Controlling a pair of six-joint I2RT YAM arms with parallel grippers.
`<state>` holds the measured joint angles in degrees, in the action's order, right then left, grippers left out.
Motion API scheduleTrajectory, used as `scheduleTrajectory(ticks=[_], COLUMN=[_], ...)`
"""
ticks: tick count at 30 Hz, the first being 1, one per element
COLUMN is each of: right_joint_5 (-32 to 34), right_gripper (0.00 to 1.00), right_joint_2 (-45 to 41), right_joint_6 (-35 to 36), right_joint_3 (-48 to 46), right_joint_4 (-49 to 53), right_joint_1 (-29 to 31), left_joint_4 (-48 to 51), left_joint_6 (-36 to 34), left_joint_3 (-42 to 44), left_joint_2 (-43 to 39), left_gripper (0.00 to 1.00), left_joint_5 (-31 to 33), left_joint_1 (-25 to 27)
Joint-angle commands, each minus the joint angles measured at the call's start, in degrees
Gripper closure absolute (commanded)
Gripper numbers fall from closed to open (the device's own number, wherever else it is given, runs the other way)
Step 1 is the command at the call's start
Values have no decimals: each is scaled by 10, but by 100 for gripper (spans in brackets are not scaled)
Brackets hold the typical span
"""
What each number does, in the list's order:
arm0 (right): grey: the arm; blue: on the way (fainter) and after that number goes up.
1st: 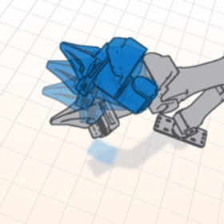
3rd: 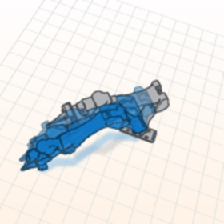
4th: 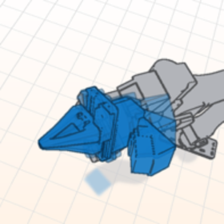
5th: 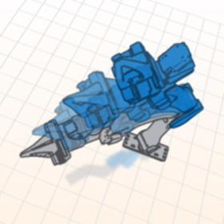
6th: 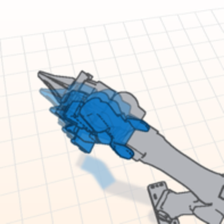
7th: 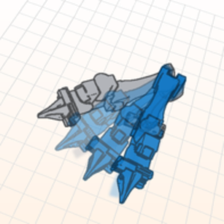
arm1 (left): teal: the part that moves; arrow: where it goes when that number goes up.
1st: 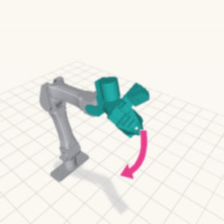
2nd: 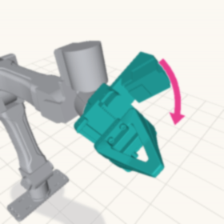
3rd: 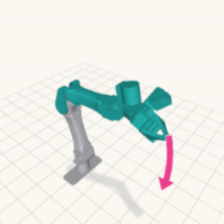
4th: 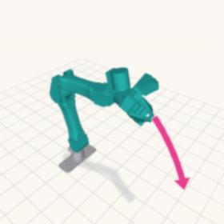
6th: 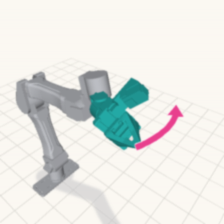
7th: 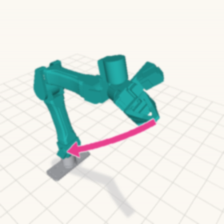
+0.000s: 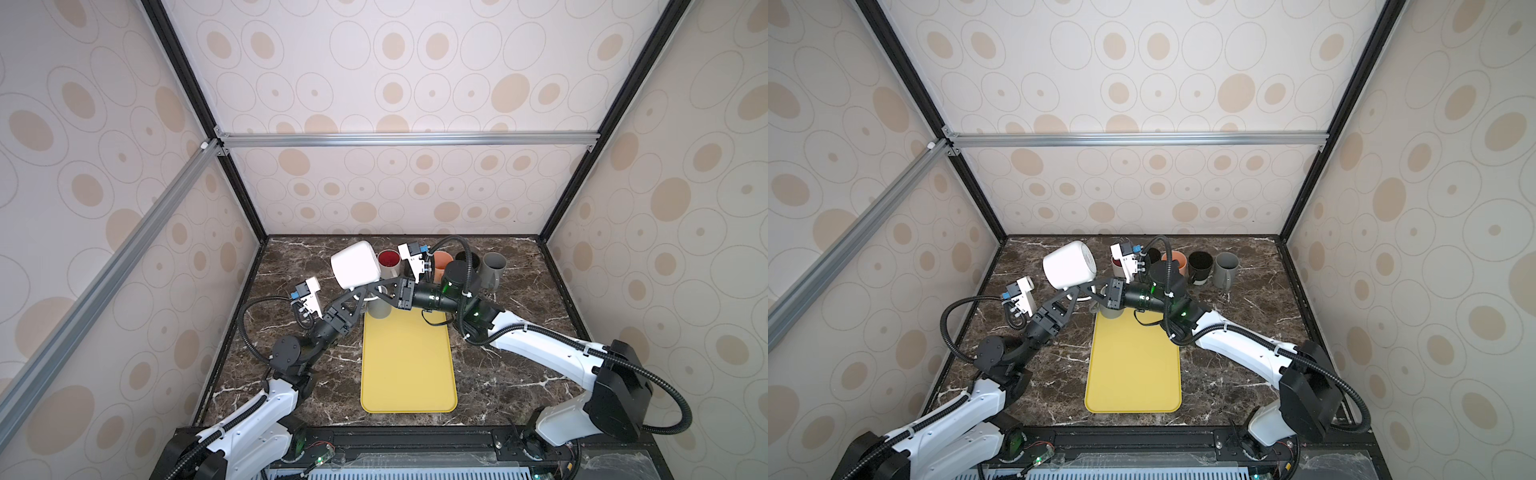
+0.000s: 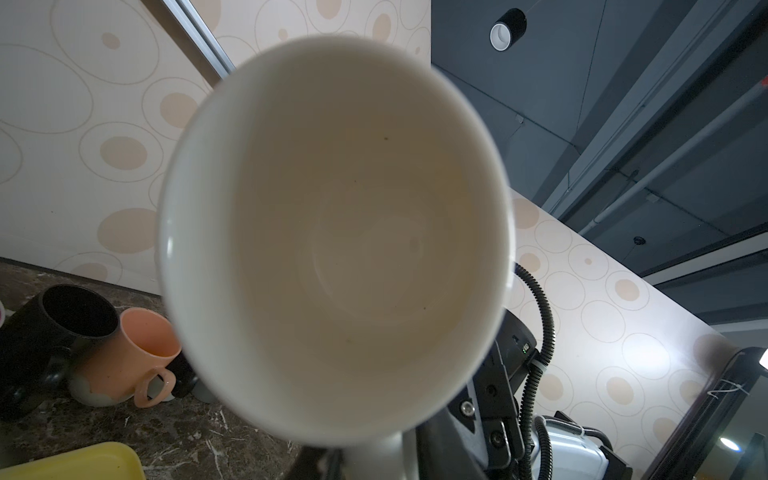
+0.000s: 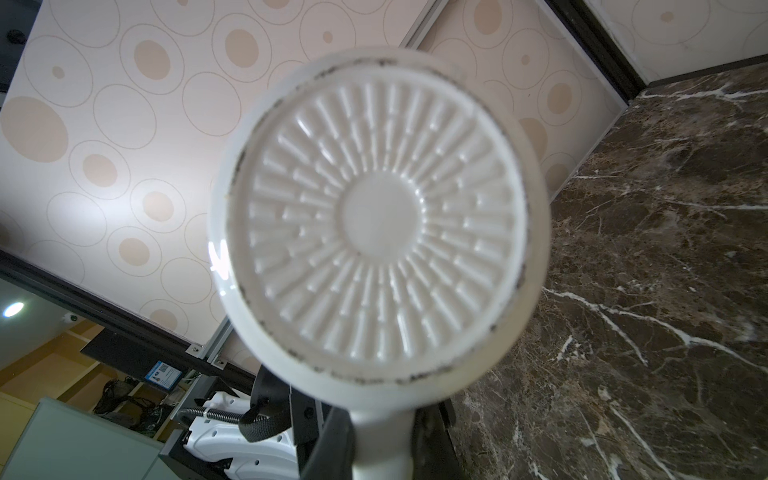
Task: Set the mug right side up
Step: 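Bring the white mug toward the left gripper, which grasps its handle, then carry the white mug beyond the tray with the left gripper while the right withdraws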
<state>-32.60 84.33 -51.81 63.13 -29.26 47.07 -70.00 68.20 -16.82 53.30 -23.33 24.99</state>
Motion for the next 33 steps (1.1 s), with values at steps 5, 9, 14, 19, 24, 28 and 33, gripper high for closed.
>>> scheduleTrajectory(ticks=[5, 9, 14, 19, 24, 28, 33], right_joint_5=[-20, -20, -27, -37, -38, -38, -25], right_gripper=[100, 100, 88, 72, 60, 54, 48], right_joint_2=[7, 13, 34, 53, 59, 63, 56], right_joint_6=[-6, 2, 17, 10, 10, 14, 24], right_joint_3=[30, 34, 44, 44, 44, 46, 38], right_joint_4=[-68, -63, -43, -57, -62, -61, -44], right_joint_1=[9, 8, 9, 9, 9, 9, 7], left_joint_4=[-25, -28, -26, 12, 32, 32, 17], left_joint_6=[-7, -5, -11, -26, -39, -42, -31], left_joint_3=[-17, -18, -22, -29, -40, -39, -39], left_joint_2=[2, 1, -9, -32, -43, -44, -44], left_gripper=[100, 100, 100, 100, 100, 100, 100], left_joint_5=[-6, -6, -8, 1, -3, -5, -9], left_joint_1=[-11, -12, -15, -24, -36, -50, -76])
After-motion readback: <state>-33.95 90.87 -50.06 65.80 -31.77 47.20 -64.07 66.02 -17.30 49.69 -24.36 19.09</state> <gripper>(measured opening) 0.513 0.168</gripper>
